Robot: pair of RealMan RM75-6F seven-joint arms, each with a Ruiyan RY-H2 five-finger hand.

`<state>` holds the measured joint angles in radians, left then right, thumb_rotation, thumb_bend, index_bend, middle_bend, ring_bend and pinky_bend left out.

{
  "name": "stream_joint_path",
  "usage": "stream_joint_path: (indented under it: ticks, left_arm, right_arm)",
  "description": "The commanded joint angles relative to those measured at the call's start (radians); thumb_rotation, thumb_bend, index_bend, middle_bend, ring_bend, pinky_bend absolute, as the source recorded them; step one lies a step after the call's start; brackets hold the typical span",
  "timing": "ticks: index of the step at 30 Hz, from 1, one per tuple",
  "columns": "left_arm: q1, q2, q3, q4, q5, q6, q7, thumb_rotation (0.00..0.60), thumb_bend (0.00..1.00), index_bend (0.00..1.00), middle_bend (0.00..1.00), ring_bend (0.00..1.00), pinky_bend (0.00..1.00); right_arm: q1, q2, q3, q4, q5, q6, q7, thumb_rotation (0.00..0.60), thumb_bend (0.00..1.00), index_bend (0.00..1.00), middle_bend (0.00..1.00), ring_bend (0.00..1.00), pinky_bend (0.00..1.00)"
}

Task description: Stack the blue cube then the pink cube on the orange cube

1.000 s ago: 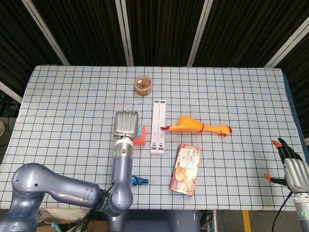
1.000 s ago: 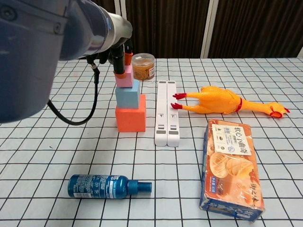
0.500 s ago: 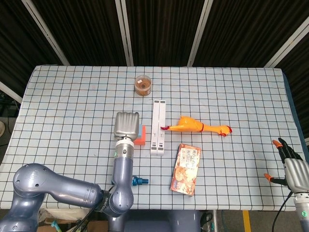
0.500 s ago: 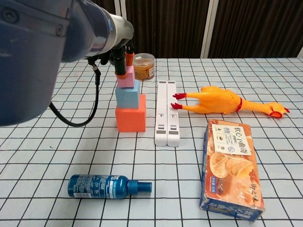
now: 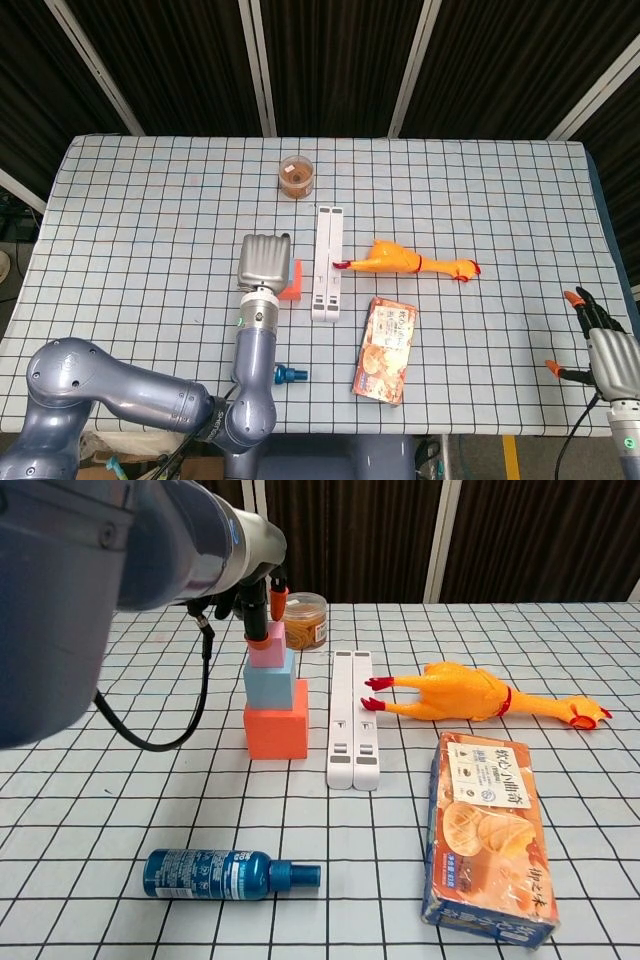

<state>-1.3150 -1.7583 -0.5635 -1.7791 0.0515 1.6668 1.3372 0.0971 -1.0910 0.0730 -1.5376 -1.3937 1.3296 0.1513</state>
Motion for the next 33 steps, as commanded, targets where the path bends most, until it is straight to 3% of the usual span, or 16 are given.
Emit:
stream_joint_path:
  ticks: [1,6,8,10,14,18,22,25,27,30,33]
  left_arm:
    - [0.0,0.014,-0.003,-0.04,0.003,0.031,0.011,0.6,0.41,0.31,0.91,0.72,0.73]
    - [0.004,0.089,-0.03,-0.201,0.022,0.154,0.047,0.6,0.41,0.3,0.9,0.71,0.72]
    - [0.046,0.192,-0.054,-0.364,0.05,0.259,0.054,0.6,0.41,0.3,0.9,0.71,0.72]
    - [0.097,0.274,-0.06,-0.495,0.059,0.27,0.044,0.6,0.41,0.3,0.9,0.71,0.72]
    - [0.178,0.378,-0.041,-0.577,0.108,0.226,-0.01,0.6,0.41,0.28,0.89,0.69,0.71]
    - [0.322,0.493,0.099,-0.577,0.289,0.08,-0.15,0.6,0.39,0.22,0.78,0.57,0.63]
    - [0.565,0.66,0.353,-0.577,0.668,-0.098,-0.44,0.6,0.35,0.12,0.62,0.42,0.51]
    - [0.756,0.816,0.545,-0.577,0.974,-0.176,-0.703,0.6,0.29,0.06,0.48,0.31,0.41]
    - [0.851,0.885,0.639,-0.562,1.116,-0.183,-0.829,0.6,0.25,0.02,0.34,0.18,0.26]
    - [0.949,0.867,0.715,-0.398,1.277,-0.18,-1.016,0.6,0.24,0.01,0.22,0.06,0.11]
    - [1.009,0.788,0.73,-0.228,1.34,-0.153,-1.117,0.6,0.24,0.0,0.15,0.01,0.09]
  right_arm:
    - [0.0,-0.001,0.0,0.005,-0.004,0.004,0.001,0.6,0.04,0.1,0.05,0.15,0.25]
    - [0.003,-0.005,-0.003,0.012,-0.013,0.005,-0.004,0.6,0.04,0.1,0.05,0.15,0.25]
    - [0.003,-0.007,-0.006,0.012,-0.02,0.008,-0.011,0.6,0.04,0.1,0.05,0.15,0.25]
    - [0.003,-0.008,-0.006,0.01,-0.021,0.011,-0.016,0.6,0.04,0.1,0.05,0.15,0.25]
    - [0.002,-0.009,-0.007,0.006,-0.024,0.016,-0.022,0.6,0.04,0.1,0.05,0.15,0.25]
    - [0.001,-0.009,-0.007,0.0,-0.025,0.019,-0.03,0.6,0.04,0.1,0.05,0.15,0.25]
    - [0.0,-0.008,-0.008,-0.005,-0.026,0.024,-0.035,0.6,0.04,0.1,0.05,0.15,0.25]
    - [0.0,-0.008,-0.008,-0.007,-0.025,0.024,-0.039,0.6,0.04,0.1,0.05,0.15,0.25]
    - [0.0,-0.008,-0.008,-0.009,-0.024,0.024,-0.042,0.6,0.04,0.1,0.05,0.15,0.25]
    - [0.001,-0.01,-0.006,-0.007,-0.021,0.025,-0.05,0.6,0.04,0.1,0.05,0.15,0.25]
    - [-0.001,-0.014,-0.003,-0.005,-0.017,0.033,-0.057,0.6,0.04,0.1,0.05,0.15,0.25]
